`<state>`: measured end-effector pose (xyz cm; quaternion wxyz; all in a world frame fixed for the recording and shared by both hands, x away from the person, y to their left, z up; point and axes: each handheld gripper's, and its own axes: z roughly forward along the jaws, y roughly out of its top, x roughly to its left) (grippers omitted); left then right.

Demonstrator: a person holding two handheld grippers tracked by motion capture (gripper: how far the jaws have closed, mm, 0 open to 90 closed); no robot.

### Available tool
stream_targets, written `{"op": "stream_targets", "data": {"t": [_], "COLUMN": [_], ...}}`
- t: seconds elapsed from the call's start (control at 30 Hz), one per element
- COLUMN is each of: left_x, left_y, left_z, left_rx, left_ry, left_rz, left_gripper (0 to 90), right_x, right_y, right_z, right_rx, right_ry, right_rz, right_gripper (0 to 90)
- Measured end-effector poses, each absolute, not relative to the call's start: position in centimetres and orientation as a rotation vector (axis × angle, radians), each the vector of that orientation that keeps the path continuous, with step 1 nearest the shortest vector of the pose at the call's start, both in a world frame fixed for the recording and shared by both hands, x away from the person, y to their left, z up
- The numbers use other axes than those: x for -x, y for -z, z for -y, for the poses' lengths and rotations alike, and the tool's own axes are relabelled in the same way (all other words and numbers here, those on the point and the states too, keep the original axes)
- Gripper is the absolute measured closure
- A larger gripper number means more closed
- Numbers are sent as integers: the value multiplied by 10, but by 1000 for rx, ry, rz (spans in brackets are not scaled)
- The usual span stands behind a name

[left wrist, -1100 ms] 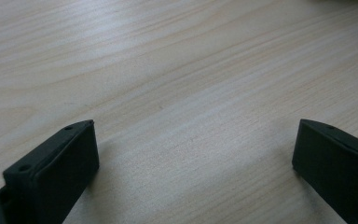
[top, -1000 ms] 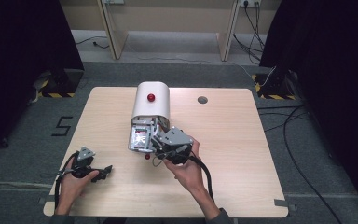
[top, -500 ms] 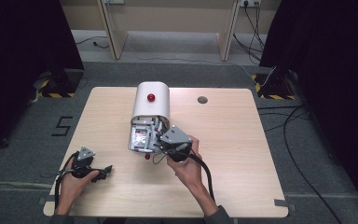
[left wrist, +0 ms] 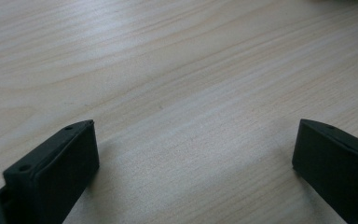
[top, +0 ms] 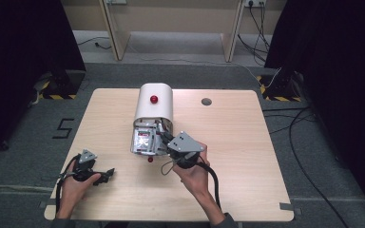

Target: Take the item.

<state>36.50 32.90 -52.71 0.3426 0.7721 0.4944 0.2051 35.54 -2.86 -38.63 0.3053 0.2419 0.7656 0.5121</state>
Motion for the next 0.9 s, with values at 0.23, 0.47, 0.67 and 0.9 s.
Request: {"op": "stream_targets", "data": {"t": [0.23, 0.47, 0.67, 0.9], "left_x": [-365, -365, -365, -365], "left_y": [527, 527, 527, 527], "left_z": [-329, -329, -329, -329], "left_rx": [-2007, -2007, -2007, -2007], "left_ry": [-533, -533, -533, -533], "left_rz": [-1285, -1285, -1285, -1286], "left_gripper": [0, 0, 0, 0], "right_x": [-350, -342, -338, -335], "right_y": [382, 375, 369, 365], "right_z": [42, 49, 58, 77], "right_rx": [-639, -621, -620, -631], "right_ry": [-1425, -1480, -1526, -1525], "right_rz": [-2033, -2029, -2013, -1980], "right_gripper": [856, 861, 862, 863]}}
